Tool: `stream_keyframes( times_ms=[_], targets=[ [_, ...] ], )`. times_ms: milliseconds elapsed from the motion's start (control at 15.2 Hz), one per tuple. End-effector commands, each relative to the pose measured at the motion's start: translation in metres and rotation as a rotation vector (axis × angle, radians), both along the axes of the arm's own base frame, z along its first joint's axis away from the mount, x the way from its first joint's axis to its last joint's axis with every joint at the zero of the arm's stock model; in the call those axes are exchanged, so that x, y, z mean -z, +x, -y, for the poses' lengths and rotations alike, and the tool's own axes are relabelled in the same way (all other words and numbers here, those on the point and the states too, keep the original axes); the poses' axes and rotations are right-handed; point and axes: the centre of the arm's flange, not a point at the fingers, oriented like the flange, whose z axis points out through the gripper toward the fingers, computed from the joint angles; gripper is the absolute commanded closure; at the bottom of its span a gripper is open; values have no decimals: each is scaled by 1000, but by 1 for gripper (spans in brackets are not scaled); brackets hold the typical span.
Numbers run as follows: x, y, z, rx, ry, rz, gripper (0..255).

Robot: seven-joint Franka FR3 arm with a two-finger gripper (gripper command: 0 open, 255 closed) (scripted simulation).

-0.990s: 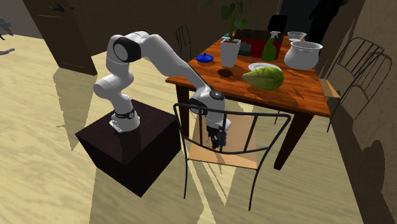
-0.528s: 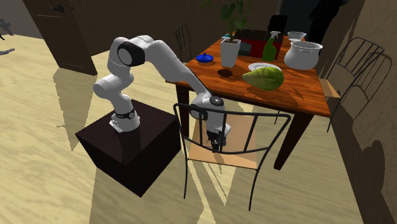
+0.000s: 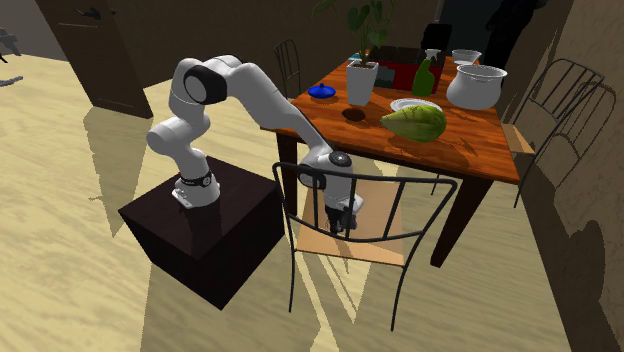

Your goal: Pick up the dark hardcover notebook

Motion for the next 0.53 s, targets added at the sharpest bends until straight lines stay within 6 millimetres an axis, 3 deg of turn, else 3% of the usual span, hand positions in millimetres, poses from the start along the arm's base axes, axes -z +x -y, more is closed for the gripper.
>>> stream_keyframes(
  times_ms=[0,462],
  targets=[
    [4,-1,-2,-3,1,-9,255],
    [-28,-3,-5,-3,1,-9,255]
  ],
)
